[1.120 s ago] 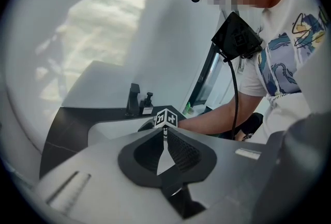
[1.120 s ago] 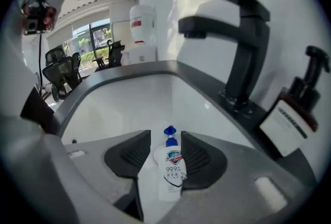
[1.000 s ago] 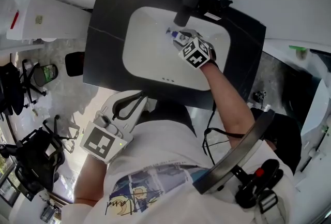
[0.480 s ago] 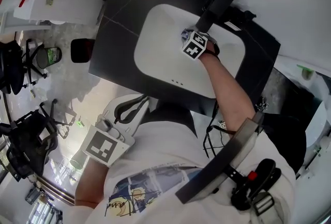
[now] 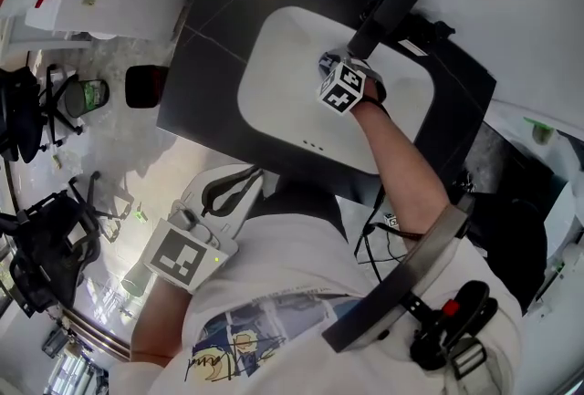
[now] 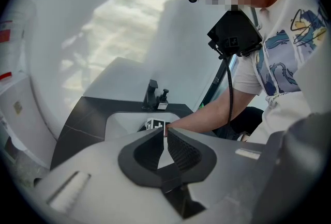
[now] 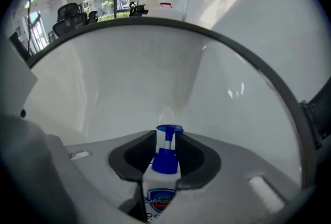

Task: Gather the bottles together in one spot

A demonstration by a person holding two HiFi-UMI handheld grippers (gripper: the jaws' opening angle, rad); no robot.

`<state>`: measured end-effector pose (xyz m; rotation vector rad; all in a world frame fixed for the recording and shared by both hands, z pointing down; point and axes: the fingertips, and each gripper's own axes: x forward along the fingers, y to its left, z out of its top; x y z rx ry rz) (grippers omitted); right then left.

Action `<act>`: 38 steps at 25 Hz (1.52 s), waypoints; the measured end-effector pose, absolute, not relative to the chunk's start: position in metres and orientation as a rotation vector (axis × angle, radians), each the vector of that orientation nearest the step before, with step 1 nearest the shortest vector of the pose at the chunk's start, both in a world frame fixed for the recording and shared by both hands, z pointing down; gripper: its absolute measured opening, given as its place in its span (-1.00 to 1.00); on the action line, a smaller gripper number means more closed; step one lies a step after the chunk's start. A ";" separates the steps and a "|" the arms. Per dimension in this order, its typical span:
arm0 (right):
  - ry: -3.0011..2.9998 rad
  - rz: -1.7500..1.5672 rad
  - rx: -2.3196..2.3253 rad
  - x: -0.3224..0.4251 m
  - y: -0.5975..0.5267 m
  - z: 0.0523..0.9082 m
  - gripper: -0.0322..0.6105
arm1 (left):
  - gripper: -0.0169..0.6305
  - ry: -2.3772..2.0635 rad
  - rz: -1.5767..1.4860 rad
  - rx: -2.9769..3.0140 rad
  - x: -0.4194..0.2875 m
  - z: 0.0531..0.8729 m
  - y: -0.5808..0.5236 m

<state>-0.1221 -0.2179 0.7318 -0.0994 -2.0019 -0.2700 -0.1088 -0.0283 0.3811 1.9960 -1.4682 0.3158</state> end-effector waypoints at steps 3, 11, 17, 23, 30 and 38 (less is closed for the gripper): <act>-2.108 -0.242 -0.026 -0.124 -0.215 0.705 -0.57 | -0.87 -1.453 0.313 2.018 -0.106 0.379 -0.030; -2.349 -0.157 0.165 -0.121 -0.210 0.647 -0.69 | -0.87 -1.376 0.353 2.099 -0.097 0.381 -0.034; -2.487 -0.003 0.314 -0.088 -0.217 0.615 -0.70 | -0.87 -1.328 0.379 2.157 -0.082 0.371 -0.042; -2.613 0.070 0.504 -0.058 -0.234 0.562 -0.70 | -0.87 -1.273 0.397 2.212 -0.072 0.369 -0.043; -2.733 0.048 0.818 0.000 -0.277 0.472 -0.71 | -0.87 -1.203 0.393 2.277 -0.056 0.364 -0.050; -2.776 0.081 1.122 0.068 -0.353 0.428 -0.72 | -0.87 -1.168 0.400 2.320 -0.047 0.362 -0.066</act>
